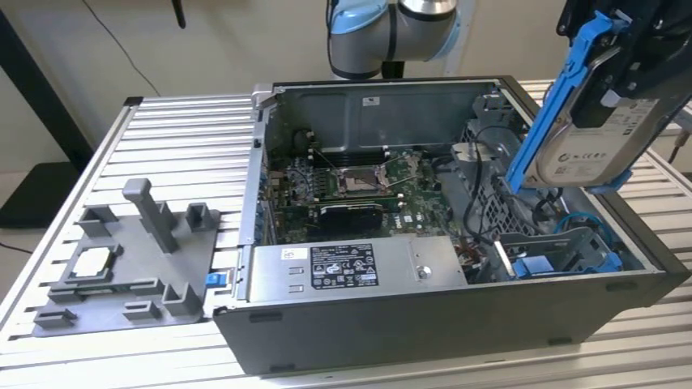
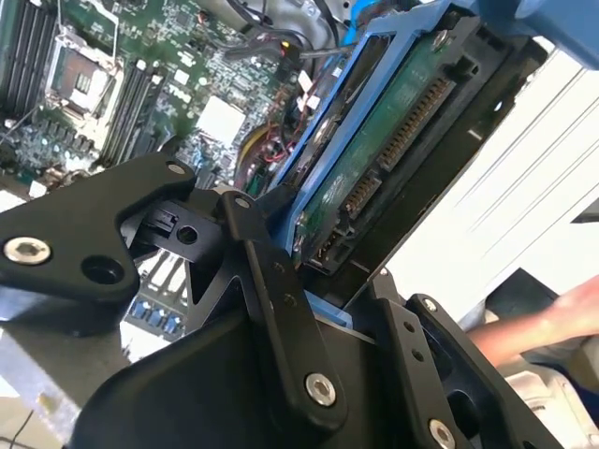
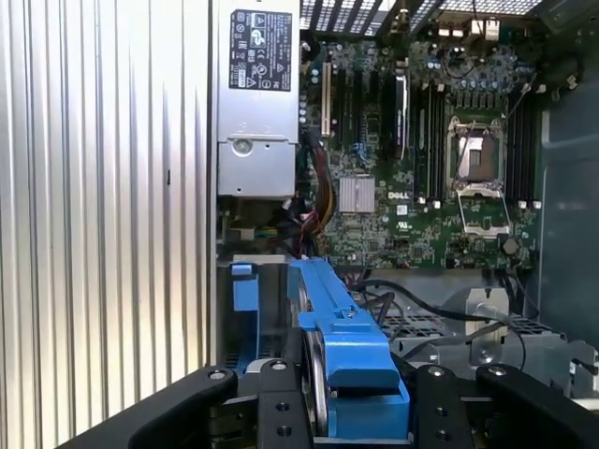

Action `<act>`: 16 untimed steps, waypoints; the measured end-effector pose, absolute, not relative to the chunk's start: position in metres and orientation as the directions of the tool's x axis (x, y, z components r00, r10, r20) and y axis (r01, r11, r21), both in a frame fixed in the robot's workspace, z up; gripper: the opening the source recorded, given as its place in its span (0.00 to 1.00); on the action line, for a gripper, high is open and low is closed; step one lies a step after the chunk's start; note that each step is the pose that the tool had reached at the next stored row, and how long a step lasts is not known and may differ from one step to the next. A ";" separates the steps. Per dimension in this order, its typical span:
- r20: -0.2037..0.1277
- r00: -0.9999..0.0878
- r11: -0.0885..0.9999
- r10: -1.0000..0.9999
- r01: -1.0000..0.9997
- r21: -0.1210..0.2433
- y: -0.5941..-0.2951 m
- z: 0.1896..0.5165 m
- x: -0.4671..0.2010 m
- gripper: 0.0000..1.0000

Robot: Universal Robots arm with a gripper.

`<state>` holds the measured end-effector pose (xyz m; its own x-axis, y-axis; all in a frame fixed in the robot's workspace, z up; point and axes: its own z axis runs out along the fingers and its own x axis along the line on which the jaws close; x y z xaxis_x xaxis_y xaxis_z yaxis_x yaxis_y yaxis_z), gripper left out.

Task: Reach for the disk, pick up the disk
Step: 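Pick up the disk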

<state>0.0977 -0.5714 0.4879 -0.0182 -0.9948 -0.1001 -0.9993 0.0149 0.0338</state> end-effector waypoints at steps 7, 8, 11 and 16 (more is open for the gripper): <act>-0.100 -0.018 0.015 -0.995 -0.999 0.034 -0.588 0.476 0.098 0.00; -0.100 -0.018 0.015 -0.995 -0.999 0.034 -0.591 0.475 0.099 0.00; -0.100 -0.018 0.015 -0.995 -0.999 0.034 -0.599 0.471 0.099 0.00; -0.100 -0.018 0.015 -0.995 -0.999 0.034 -0.612 0.465 0.099 0.00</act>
